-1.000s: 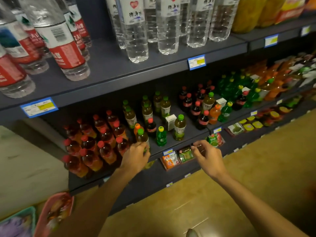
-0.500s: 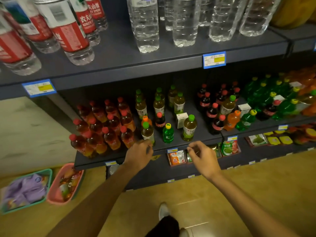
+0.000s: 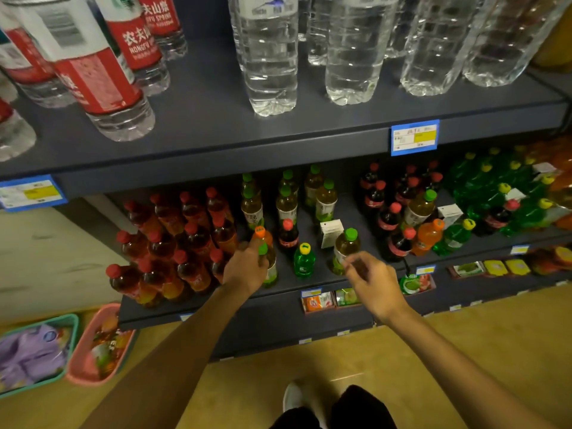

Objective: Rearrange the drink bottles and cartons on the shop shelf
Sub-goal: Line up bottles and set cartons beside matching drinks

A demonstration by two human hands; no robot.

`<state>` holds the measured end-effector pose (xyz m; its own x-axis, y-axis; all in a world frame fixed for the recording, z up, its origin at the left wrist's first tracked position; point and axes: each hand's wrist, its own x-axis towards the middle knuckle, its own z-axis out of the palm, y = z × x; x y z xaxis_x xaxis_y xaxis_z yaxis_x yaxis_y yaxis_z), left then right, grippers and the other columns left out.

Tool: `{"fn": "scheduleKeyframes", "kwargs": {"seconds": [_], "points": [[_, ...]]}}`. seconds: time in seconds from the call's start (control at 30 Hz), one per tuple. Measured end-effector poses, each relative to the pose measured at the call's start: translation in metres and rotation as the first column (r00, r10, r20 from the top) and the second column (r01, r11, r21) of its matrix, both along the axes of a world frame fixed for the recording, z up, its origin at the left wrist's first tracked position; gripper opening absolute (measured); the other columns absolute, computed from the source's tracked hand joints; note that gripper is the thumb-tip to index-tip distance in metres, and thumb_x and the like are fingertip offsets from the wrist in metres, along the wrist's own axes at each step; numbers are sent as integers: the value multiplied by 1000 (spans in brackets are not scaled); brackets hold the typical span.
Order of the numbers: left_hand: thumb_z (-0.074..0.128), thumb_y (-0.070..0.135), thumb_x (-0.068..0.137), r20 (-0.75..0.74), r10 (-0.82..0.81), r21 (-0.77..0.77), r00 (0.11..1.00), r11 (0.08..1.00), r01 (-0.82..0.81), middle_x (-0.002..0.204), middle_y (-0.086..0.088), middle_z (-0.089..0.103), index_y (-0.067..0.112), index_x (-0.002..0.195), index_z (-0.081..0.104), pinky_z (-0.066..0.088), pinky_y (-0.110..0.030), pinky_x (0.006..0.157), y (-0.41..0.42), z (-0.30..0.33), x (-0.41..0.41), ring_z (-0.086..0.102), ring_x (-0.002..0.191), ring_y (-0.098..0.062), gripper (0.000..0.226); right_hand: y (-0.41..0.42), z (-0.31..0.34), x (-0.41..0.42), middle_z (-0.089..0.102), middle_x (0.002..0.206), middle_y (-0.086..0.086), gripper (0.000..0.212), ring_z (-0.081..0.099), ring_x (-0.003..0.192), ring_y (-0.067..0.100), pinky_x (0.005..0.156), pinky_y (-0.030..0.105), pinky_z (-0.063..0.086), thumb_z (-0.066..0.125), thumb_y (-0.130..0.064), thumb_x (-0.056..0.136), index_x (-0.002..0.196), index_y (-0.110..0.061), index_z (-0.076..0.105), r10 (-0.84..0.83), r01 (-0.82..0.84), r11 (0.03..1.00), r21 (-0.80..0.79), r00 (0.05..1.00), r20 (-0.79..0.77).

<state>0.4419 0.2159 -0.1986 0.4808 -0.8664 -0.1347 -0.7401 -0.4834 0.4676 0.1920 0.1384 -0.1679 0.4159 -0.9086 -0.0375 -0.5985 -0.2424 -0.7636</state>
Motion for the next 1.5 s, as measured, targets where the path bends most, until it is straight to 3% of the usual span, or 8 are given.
{"fn": "scheduleKeyframes", "kwargs": {"seconds": [0.33,0.57,0.7,0.93,1.07,1.2,1.37,1.5], "points": [[55,21,91,27,46,97,999,994,-49,118,-14,56,19,134,43,54,-41,74,-32,-8,7,61,100,-32,44,-49,10,0,68,78,-4,6,64,68,14,65,38,54,62,-18,89,89,-23,65,94,-93,996,-7,995,16],[51,17,93,27,69,120,997,990,-71,114,-15,56,16,129,49,50,-34,69,-37,-14,-2,61,97,-31,36,-73,13,-16,64,79,-15,12,62,73,2,61,14,47,62,-14,89,88,-26,63,146,-146,989,4,989,-7],[51,16,91,33,109,104,994,988,-111,102,-11,62,14,116,56,55,-39,69,-44,-10,0,64,89,-28,25,-77,14,-20,63,80,-14,11,63,74,3,62,15,49,62,-14,89,89,-25,63,169,-169,986,-3,986,-7],[54,23,92,78,124,122,989,983,-133,109,-12,63,14,121,56,54,-38,76,-77,0,14,62,97,-29,30,-82,8,-28,67,83,-7,8,63,73,5,59,10,45,62,-16,89,95,-19,66,154,-154,988,0,987,-41],[52,22,89,42,129,164,991,977,-134,117,-13,61,18,129,52,52,-37,79,-93,-2,15,60,103,-33,40,-82,15,-8,68,78,-6,8,62,70,9,66,28,49,60,-14,88,91,-19,66,168,-168,986,-9,986,-15],[52,21,91,30,116,209,993,970,-120,130,-14,55,18,135,47,49,-40,87,-100,-11,13,55,115,-34,44,-76,26,21,66,73,-7,9,59,62,8,63,29,50,59,-16,88,90,-22,65,207,-205,978,-33,976,69],[51,21,91,110,46,169,993,983,-65,122,-13,59,16,126,54,51,-40,88,-108,-19,8,57,110,-34,35,-74,23,31,57,63,-13,9,53,52,1,53,16,40,59,-14,88,91,-19,66,204,-202,979,-34,968,146],[51,21,89,201,-110,115,973,989,88,117,-11,58,17,115,60,47,-37,85,-113,-24,-11,56,106,-31,27,-80,11,27,64,66,-4,10,53,51,6,56,29,47,58,-15,88,87,-23,65,175,-173,984,-30,982,65]]}}
